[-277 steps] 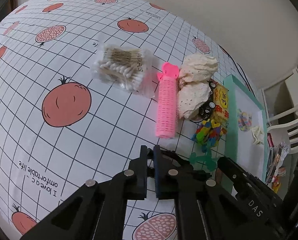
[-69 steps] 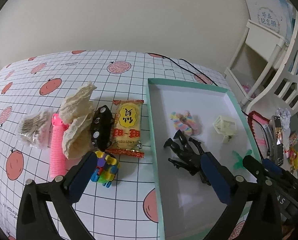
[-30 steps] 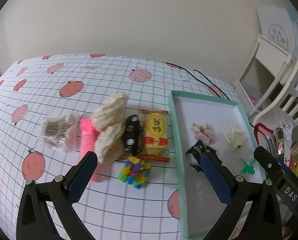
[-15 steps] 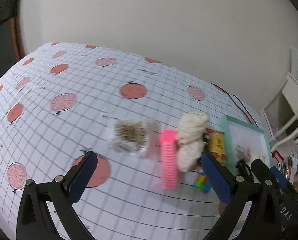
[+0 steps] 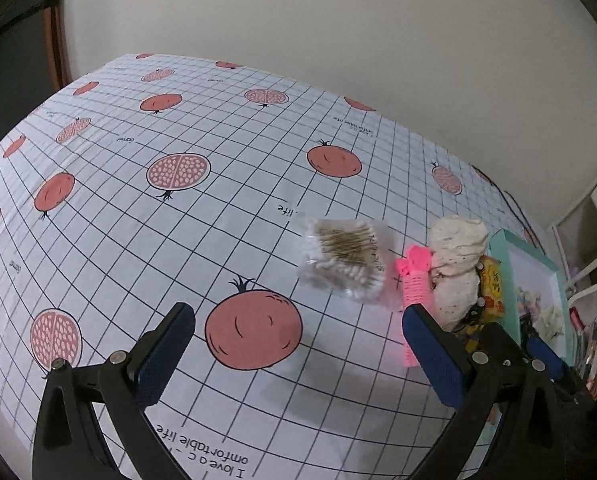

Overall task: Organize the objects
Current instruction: 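Withdraw both open tools from the tray toward the remaining items, then move the left tool to the pink hair curler while the right tool reaches the colourful block toy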

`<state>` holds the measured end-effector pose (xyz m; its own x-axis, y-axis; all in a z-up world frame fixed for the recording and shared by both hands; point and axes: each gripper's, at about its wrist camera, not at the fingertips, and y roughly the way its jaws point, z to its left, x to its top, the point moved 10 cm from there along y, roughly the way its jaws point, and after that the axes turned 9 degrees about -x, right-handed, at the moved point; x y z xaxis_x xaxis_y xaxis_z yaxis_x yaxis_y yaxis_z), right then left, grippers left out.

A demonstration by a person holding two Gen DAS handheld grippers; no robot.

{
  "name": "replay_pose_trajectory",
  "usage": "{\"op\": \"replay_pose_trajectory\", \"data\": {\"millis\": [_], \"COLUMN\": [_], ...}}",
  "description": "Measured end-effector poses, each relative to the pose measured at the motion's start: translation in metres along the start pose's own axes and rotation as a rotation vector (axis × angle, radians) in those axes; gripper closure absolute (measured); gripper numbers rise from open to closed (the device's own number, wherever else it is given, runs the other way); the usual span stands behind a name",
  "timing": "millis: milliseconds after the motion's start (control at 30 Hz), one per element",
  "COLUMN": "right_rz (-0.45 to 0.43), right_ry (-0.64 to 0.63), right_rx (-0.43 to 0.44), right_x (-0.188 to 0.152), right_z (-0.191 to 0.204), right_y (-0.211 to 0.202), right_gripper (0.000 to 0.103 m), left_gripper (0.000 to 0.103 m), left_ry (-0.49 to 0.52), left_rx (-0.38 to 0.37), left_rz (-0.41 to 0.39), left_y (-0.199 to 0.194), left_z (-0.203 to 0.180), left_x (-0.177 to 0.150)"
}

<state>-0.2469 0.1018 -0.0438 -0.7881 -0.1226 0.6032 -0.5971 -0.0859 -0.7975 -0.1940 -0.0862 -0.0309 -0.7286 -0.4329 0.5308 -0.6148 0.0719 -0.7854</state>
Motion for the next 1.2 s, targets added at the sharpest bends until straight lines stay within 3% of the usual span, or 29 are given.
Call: {"op": "replay_pose_trajectory", "data": {"millis": [133, 467, 733, 900, 1100, 1200], "right_rz": [0.029, 0.080, 0.112, 0.125, 0.135, 0.131], "right_ry": [-0.001, 0.030, 0.071, 0.079, 0.093, 0.094], "right_rx": [-0.003, 0.000, 0.018, 0.032, 0.031, 0.044], "right_x": [-0.006, -0.017, -0.022, -0.024, -0.025, -0.024], "right_z": [0.001, -0.013, -0.023, -0.022, -0.025, -0.025], "right_y": [0.008, 0.018, 0.023, 0.027, 0.035, 0.035], "right_gripper": [0.013, 0.027, 0.041, 0.045, 0.054, 0.058], "left_gripper": [0.000, 0.000, 0.000, 0.000, 0.004, 0.011], "left_ry": [0.030, 0.123, 0.105, 0.131, 0.132, 0.143], "left_rx": [-0.009, -0.011, -0.035, -0.034, -0.046, -0.040], "left_rz": [0.037, 0.090, 0.133, 0.120, 0.136, 0.143], "left_y": [0.007, 0.025, 0.036, 0.040, 0.049, 0.053], "left_z": [-0.005, -0.025, -0.036, -0.046, -0.054, -0.056], "left_x": [-0.006, -0.012, -0.021, -0.018, -0.021, -0.023]}}
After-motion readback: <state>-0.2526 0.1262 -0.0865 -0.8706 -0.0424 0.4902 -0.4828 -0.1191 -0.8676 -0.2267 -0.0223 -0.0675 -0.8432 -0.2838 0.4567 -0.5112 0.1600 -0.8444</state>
